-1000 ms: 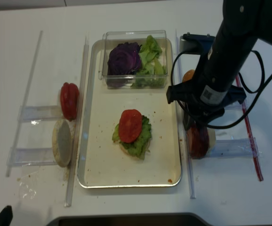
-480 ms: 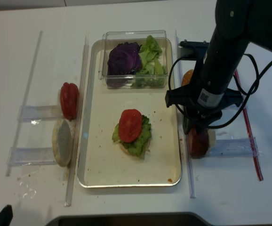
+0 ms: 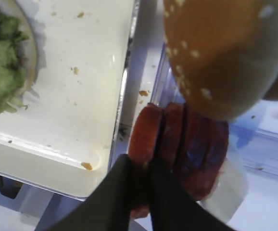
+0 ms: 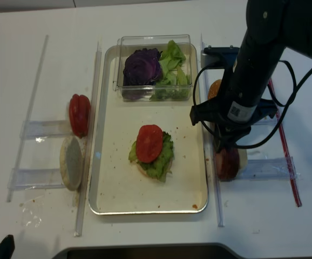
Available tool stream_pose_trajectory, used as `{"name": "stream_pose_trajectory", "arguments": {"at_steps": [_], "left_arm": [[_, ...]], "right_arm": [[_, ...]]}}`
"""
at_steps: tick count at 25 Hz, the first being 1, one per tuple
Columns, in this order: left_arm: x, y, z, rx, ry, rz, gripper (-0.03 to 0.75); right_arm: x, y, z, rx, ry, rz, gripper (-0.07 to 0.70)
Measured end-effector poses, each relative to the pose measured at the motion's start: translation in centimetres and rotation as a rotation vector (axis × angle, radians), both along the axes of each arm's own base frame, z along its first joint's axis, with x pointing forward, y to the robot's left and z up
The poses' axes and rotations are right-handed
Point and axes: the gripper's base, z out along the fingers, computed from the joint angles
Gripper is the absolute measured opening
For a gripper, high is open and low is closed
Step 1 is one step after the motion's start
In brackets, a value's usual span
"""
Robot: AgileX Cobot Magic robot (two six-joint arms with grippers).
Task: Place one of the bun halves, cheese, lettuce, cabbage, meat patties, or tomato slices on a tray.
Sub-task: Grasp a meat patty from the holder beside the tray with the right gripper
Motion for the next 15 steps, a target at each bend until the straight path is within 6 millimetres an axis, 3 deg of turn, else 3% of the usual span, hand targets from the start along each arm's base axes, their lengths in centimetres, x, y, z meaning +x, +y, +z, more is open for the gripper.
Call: {"name": "stream_pose_trajectory", "arguments": {"at_steps": [10, 15], "left_arm": [[0.0, 0.0, 0.0, 0.0, 0.0, 0.0, 0.492], [0.0, 0.0, 0.0, 0.0, 0.0, 0.0, 0.492]], "right_arm": [[0.0, -0.01, 0.0, 0.001, -0.005, 0.014, 0.11], [-0.33, -0.17, 0.96, 0.012, -0.034, 0.014, 0.11]]}}
